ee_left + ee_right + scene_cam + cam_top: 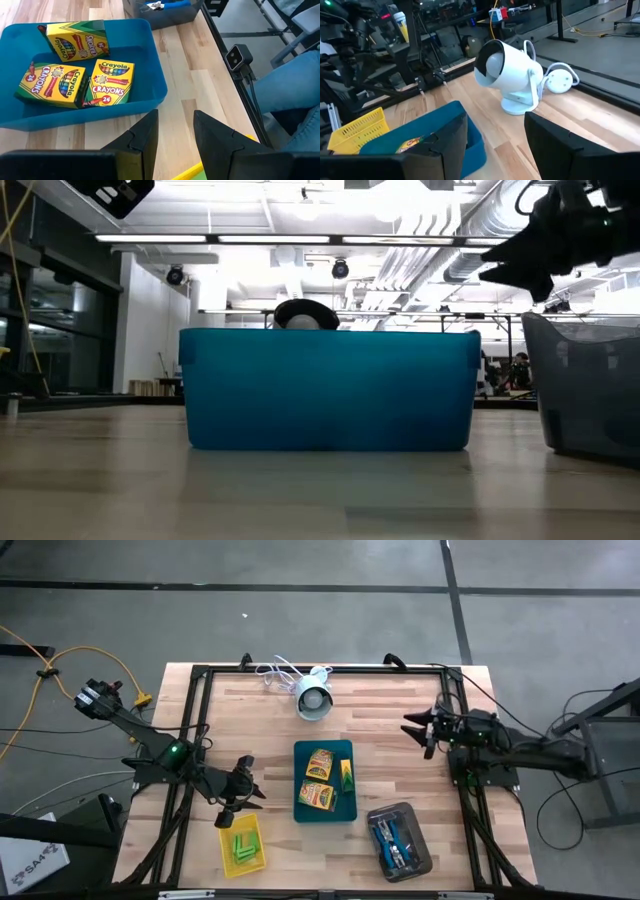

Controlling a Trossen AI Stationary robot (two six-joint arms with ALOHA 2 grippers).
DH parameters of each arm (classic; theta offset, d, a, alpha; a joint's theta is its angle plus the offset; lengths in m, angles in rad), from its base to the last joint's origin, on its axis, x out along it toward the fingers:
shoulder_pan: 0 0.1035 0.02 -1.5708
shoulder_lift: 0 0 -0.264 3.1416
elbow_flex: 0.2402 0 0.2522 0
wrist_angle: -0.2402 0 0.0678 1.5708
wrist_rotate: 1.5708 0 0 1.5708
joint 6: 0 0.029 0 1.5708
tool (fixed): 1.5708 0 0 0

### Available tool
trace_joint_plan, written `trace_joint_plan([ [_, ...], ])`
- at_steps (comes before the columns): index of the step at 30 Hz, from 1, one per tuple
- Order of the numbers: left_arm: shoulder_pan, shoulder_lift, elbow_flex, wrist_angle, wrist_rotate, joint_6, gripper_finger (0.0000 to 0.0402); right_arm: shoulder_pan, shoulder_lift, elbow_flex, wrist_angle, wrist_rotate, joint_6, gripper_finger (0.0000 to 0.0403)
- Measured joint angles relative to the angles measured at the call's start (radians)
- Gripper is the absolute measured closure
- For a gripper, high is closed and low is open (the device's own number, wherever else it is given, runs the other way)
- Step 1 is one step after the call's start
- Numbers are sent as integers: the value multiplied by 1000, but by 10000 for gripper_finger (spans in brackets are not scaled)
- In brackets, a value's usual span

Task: Pick & Place School Supplies
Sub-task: Return to Home Position

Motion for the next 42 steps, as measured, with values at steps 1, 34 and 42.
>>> trace_joint_plan([
  [1,0,0,0,0,0,0,281,0,-13,-16,10,0,4,213],
  [34,0,0,0,27,-2,0,281,0,-270,-241,140,-47,-7,213],
  [42,0,0,0,28,-1,0,281,0,-270,-241,128,-58,-61,213],
])
